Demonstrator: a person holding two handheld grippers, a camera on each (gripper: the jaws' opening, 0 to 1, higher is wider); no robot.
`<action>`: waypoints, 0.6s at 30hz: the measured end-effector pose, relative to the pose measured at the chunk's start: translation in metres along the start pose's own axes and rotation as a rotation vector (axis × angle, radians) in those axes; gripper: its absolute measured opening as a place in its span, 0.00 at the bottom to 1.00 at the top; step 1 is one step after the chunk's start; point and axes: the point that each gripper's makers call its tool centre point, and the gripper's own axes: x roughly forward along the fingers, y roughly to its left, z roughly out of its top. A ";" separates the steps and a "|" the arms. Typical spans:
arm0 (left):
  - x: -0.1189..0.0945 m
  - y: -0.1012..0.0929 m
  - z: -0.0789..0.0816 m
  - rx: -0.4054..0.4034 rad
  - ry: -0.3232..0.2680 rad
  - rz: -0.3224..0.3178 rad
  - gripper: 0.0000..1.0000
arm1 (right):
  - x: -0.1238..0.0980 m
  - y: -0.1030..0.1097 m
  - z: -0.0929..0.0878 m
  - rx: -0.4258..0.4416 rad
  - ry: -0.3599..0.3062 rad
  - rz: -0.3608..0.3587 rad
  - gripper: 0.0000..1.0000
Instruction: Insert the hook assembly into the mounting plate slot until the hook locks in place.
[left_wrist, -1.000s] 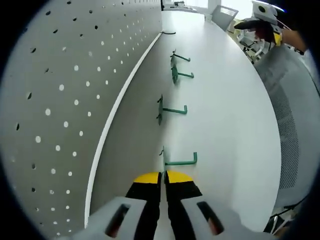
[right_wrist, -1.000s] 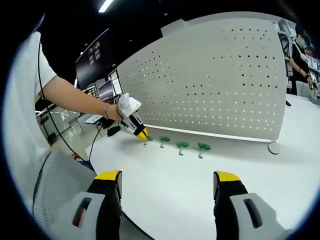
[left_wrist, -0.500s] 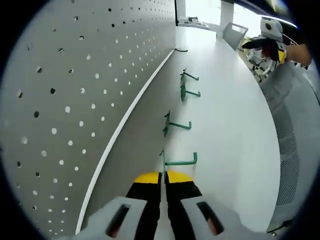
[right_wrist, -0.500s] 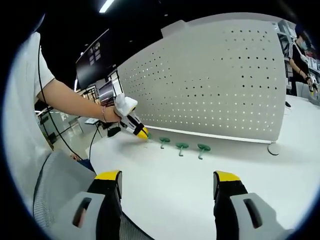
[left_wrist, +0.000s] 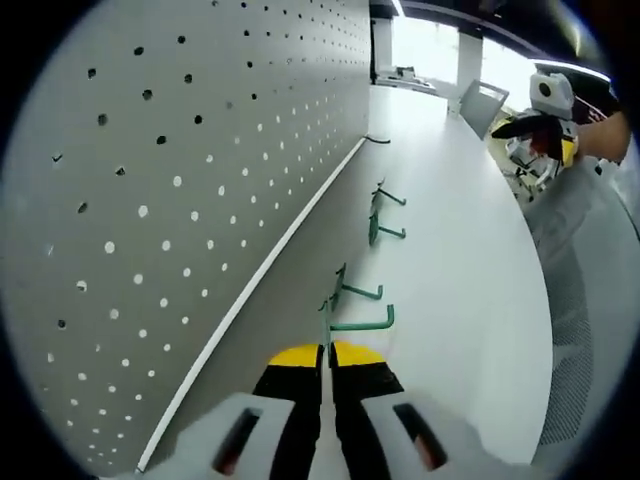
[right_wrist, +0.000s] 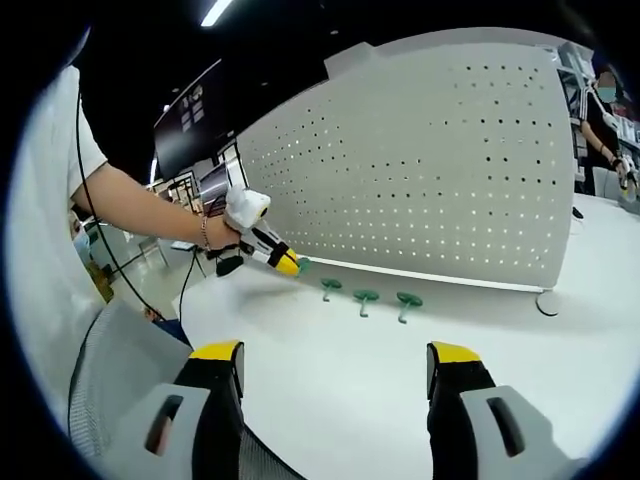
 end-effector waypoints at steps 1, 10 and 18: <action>0.000 0.000 0.001 -0.002 -0.009 0.003 0.02 | 0.000 0.000 0.000 0.001 -0.001 0.000 0.72; -0.009 -0.006 0.013 -0.030 -0.082 0.038 0.02 | -0.001 0.000 0.003 0.002 -0.010 -0.001 0.72; -0.021 -0.014 0.027 -0.043 -0.163 0.075 0.02 | -0.002 0.001 0.007 0.006 -0.024 -0.002 0.72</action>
